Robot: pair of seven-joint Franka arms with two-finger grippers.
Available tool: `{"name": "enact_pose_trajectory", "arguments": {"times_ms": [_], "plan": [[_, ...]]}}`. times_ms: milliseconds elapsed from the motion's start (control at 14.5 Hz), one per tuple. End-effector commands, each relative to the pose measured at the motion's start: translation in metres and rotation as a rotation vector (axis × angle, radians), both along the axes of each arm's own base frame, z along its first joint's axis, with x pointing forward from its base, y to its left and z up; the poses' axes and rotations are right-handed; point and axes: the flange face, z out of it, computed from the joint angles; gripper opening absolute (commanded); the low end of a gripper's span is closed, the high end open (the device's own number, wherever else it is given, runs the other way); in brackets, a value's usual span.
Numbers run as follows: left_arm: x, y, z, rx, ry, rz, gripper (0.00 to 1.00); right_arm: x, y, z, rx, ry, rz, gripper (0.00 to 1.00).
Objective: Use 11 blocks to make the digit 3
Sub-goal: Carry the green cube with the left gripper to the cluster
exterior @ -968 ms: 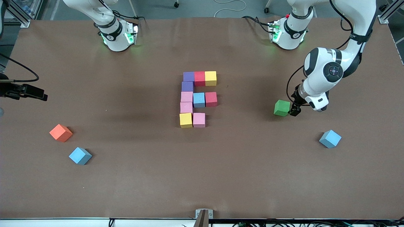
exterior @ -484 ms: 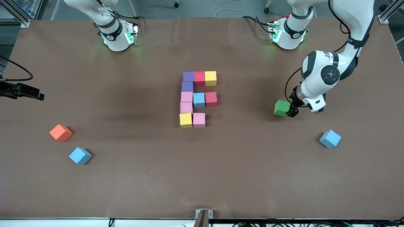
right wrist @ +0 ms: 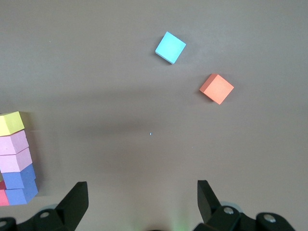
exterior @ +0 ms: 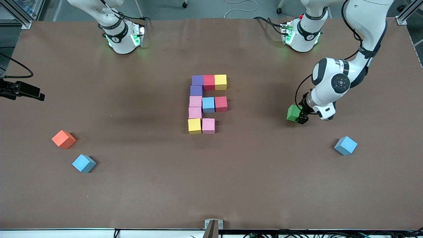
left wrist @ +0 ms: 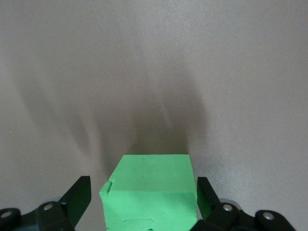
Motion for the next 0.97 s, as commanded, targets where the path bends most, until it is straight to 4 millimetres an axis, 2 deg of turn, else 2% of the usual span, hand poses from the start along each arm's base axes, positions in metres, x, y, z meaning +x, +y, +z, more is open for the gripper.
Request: {"name": "enact_pose_trajectory", "arguments": {"times_ms": [0,138,208,415,553,761,899], "plan": [[0.014,-0.007,0.006,-0.004,-0.027,-0.009,0.36,-0.028,0.002,0.008,-0.005,-0.017,0.014,1.0],[0.031,-0.013,0.011,-0.015,-0.051,-0.01,0.17,-0.037,0.003,0.021,-0.007,-0.037,0.014,1.0],[0.037,-0.014,0.012,-0.019,-0.054,-0.012,0.15,-0.041,0.003,0.026,-0.005,-0.044,0.014,1.0],[0.058,-0.047,0.015,-0.042,-0.042,0.008,0.18,-0.058,0.002,0.032,-0.002,-0.04,0.012,1.0],[0.073,-0.075,0.021,-0.059,-0.059,0.05,0.17,-0.071,0.001,0.043,-0.001,-0.04,0.009,1.0],[0.098,-0.124,0.029,-0.069,-0.019,0.09,0.17,-0.079,0.002,0.054,-0.002,-0.049,0.011,1.0],[0.106,-0.162,0.03,-0.076,-0.009,0.141,0.17,-0.078,0.002,0.053,-0.002,-0.046,0.014,1.0]]}}
